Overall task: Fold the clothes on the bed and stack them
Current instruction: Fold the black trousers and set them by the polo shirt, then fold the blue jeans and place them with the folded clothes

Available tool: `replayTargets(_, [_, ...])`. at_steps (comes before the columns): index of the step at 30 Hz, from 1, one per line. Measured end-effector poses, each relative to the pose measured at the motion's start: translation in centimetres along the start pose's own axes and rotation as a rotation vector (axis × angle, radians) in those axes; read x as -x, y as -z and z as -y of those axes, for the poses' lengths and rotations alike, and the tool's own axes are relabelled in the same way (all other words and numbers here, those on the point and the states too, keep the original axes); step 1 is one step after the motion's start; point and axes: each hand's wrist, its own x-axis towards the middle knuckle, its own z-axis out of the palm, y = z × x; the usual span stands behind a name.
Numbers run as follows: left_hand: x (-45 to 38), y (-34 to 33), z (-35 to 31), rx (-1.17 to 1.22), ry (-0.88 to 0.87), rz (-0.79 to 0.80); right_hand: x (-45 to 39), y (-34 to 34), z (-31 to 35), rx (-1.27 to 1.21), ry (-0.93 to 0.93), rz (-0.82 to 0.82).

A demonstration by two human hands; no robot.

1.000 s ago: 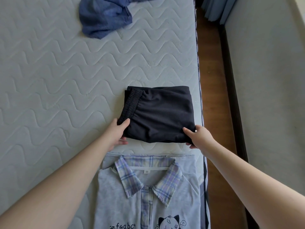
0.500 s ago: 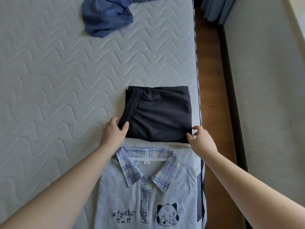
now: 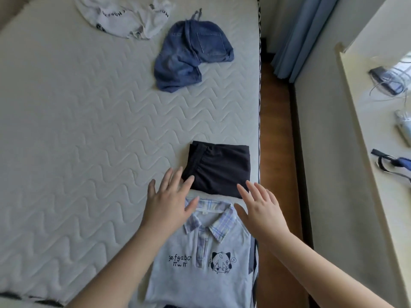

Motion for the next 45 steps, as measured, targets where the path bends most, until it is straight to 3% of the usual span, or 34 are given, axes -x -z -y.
replayTargets(2, [2.1, 3.3, -0.5, 0.011, -0.033, 0.023, 2.3, 3.3, 0.6, 0.053, 0.019, -0.057])
replayTargets(9, [9.6, 16.4, 1.8, -0.010, -0.052, -0.127, 8.1, 12.7, 5.4, 0.124, 0.050, -0.208])
replayTargets(16, [14.6, 22.3, 3.9, -0.066, -0.070, -0.209, 12.4, 18.0, 9.9, 0.113, 0.008, -0.371])
replayTargets(22, [15.1, 23.7, 3.8, -0.030, -0.096, -0.315, 16.0, 19.5, 10.8, 0.095, -0.067, -0.446])
replayTargets(32, [13.9, 21.2, -1.8, -0.048, -0.343, -0.219, 23.6, 19.1, 7.8, 0.113, -0.294, -0.450])
replayTargets(36, [13.1, 20.6, -5.0, -0.088, -0.399, -0.169, 26.1, 18.7, 4.4, 0.090, -0.425, -0.354])
replayTargets(45, [12.1, 19.6, -17.1, -0.126, -0.464, -0.150, 28.5, 17.0, -6.6, -0.001, -0.504, -0.350])
